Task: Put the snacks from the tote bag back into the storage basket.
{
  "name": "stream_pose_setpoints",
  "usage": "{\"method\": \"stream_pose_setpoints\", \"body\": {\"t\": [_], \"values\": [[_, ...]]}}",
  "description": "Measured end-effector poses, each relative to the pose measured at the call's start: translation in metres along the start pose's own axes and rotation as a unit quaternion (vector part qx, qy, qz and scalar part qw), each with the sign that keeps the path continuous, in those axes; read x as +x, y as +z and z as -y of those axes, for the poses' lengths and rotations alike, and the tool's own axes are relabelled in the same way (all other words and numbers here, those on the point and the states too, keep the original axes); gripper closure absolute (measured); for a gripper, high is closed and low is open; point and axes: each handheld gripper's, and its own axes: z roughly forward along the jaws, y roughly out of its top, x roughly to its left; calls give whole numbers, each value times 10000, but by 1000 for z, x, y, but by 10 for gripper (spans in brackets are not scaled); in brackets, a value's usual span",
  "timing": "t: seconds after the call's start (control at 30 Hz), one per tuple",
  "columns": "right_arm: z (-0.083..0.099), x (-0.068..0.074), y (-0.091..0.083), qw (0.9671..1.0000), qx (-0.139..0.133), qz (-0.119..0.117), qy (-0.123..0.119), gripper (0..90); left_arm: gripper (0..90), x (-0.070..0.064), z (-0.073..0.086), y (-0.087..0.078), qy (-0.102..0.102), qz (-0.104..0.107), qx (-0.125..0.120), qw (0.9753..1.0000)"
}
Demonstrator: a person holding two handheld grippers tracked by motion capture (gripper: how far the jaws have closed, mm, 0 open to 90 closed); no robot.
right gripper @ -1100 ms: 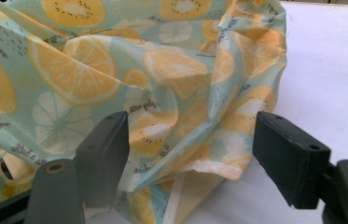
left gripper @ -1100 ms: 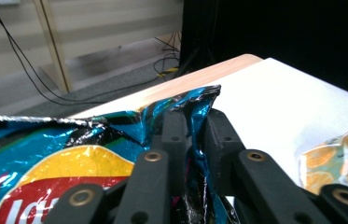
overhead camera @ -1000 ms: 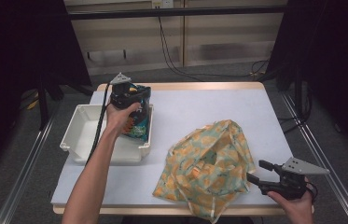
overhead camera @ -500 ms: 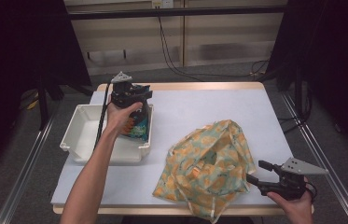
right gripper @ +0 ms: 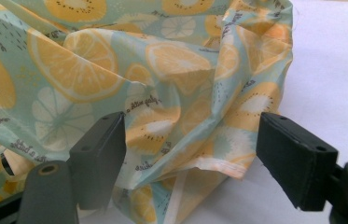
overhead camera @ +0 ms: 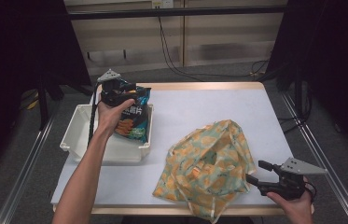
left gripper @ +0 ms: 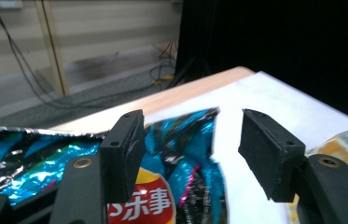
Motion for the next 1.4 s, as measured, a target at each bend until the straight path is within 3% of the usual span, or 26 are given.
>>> {"method": "stream_pose_setpoints", "body": {"t": [0.13, 0.3, 0.43, 0.63, 0.9, 1.0, 1.2, 1.4], "values": [[0, -1, -1, 10000, -27, 17, 9, 241, 476, -4, 2, -15, 157, 116, 86, 9998], [1, 0, -1, 10000, 10, 22, 9, 241, 668, -3, 15, -34, 181, 202, 177, 9995], [0, 0, 0, 10000, 18, 32, 7, 240, 768, -6, 29, -48, 293, 281, 197, 9990], [0, 0, 2, 10000, 40, 36, -21, 241, 900, -5, 58, -60, 285, 332, 486, 9979], [1, 0, 4, 9999, 102, 12, -15, 239, 900, -4, 104, -55, 223, 366, 907, 9950], [2, 0, 6, 9999, 128, -7, -25, 239, 900, -6, 116, -47, 259, 454, 1134, 9922], [3, -1, 5, 9999, 120, 8, -19, 238, 900, -9, 123, -42, 405, 621, 1375, 9877], [3, -2, 5, 9999, 131, -7, -1, 238, 900, -7, 129, -28, 462, 446, 1861, 9804]]}}
